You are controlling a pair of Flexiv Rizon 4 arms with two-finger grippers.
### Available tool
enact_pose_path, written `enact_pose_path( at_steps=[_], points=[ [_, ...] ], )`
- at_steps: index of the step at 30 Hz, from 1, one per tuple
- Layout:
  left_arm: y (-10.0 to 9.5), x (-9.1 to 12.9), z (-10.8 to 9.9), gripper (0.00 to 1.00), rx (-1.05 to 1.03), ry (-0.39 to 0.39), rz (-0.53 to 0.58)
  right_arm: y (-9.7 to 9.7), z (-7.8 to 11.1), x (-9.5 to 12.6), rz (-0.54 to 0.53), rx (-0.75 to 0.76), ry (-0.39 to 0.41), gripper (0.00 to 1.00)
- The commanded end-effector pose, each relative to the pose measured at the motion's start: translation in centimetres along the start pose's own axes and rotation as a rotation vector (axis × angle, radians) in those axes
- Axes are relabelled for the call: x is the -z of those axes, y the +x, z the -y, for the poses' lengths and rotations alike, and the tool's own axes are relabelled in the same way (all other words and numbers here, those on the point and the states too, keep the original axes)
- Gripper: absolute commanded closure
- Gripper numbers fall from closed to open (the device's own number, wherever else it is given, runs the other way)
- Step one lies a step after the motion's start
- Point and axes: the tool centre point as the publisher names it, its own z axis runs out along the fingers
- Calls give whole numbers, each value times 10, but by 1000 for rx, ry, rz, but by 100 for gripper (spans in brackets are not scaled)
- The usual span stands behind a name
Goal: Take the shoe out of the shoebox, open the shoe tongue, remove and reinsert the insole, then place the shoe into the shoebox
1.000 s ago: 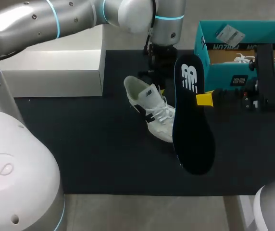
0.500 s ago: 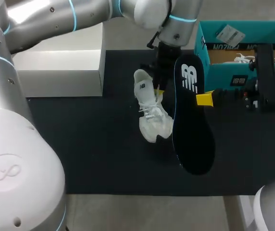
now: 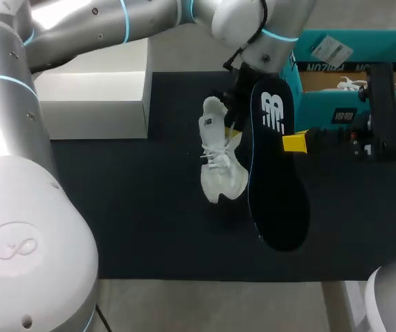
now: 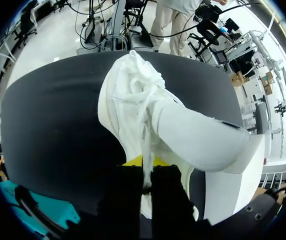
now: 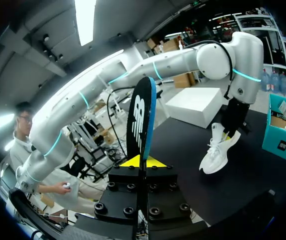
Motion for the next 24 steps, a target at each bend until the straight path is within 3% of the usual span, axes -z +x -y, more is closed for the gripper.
enact_pose_path(
  at_steps=[1,11,24],
  points=[
    [1,0,1,100,8,-4,-14,9,9,-1,32,-1,-133,100],
    [-5,-10,-8,100,3,13,-64,9,9,-1,32,-1,-133,100],
    [-18,-37,-14,100,-30,94,-81,9,9,-1,32,-1,-133,100]
  ],
)
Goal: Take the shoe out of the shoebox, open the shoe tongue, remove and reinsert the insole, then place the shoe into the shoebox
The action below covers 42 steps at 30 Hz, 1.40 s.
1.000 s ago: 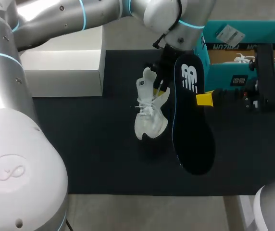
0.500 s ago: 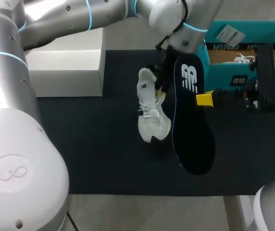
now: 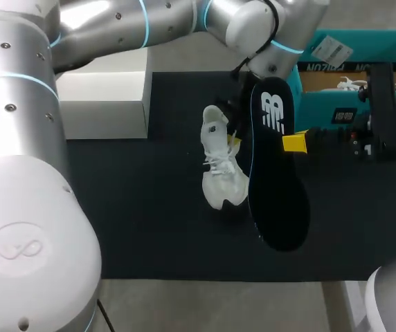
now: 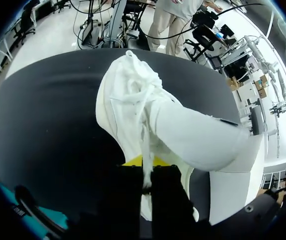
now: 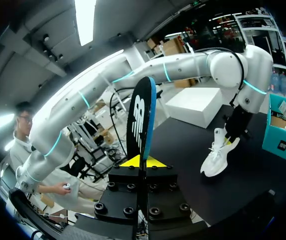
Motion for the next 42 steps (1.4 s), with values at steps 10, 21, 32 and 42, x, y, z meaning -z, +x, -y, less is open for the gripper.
enact_pose_path(
  at_steps=[10,21,32,42],
  points=[
    [-10,-12,0,100,-44,23,-30,9,9,-1,32,-1,-133,100],
    [-19,-21,-4,100,0,56,1,9,9,-1,32,-1,-133,100],
    [-24,-24,-4,100,35,76,43,9,9,-1,32,-1,-133,100],
    [-20,-8,1,0,74,118,184,9,9,-1,32,-1,-133,100]
  ],
)
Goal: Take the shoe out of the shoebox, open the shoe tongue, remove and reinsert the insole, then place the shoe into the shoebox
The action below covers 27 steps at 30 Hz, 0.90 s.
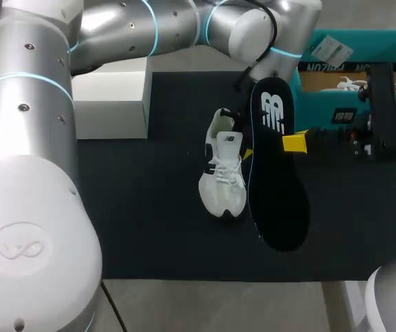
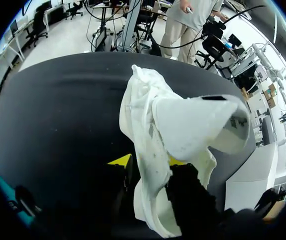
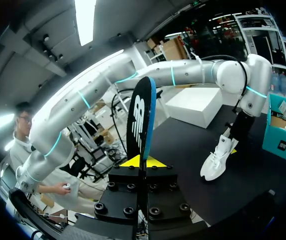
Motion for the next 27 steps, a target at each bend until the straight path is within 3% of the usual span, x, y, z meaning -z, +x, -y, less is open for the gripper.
enact_pose_path(
  at_steps=[1,13,27],
  points=[
    [11,13,3,0,29,-6,97,9,9,-1,32,-1,-133,100],
    [13,76,15,0,142,-73,403,9,9,-1,32,-1,-133,100],
    [8,170,23,0,134,-110,844,9,9,-1,32,-1,-133,100]
  ],
)
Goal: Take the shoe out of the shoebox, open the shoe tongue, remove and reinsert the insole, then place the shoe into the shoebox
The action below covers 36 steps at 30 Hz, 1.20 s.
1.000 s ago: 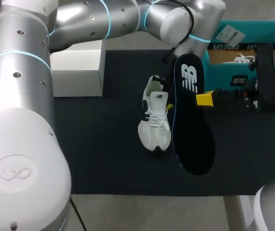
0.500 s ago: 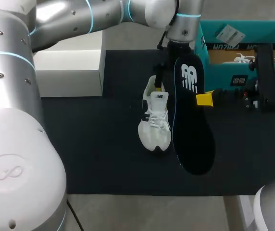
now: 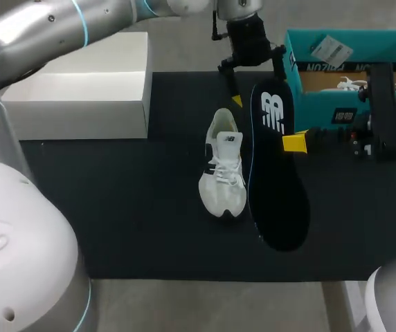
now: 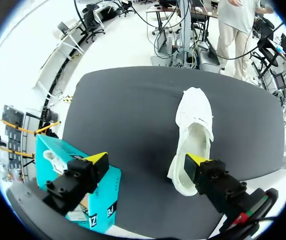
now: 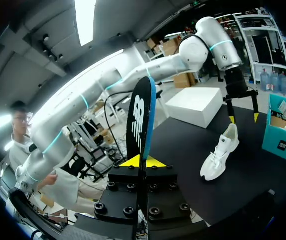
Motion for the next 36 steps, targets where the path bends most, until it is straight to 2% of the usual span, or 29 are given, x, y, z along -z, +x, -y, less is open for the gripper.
enact_pose_path(
  at_steps=[1,6,14,22,24,27,34,36],
  points=[
    [0,23,12,0,-13,-18,291,9,9,-1,32,-1,-133,100],
    [-19,43,16,0,-62,-8,479,9,9,-1,32,-1,-133,100],
    [-55,71,20,0,-135,55,707,9,9,-1,32,-1,-133,100],
    [-65,92,30,0,-195,69,797,9,9,-1,32,-1,-133,100],
    [-64,95,31,0,-212,66,799,-9,1,0,28,-63,-215,100],
    [-62,98,31,0,-215,66,806,-39,-13,3,-2,-137,-286,100],
    [-53,103,34,0,-215,41,824,-115,-40,13,-63,-285,-374,100],
    [-50,105,35,0,-232,40,837,-133,-52,17,-79,-316,-366,100]
  ],
)
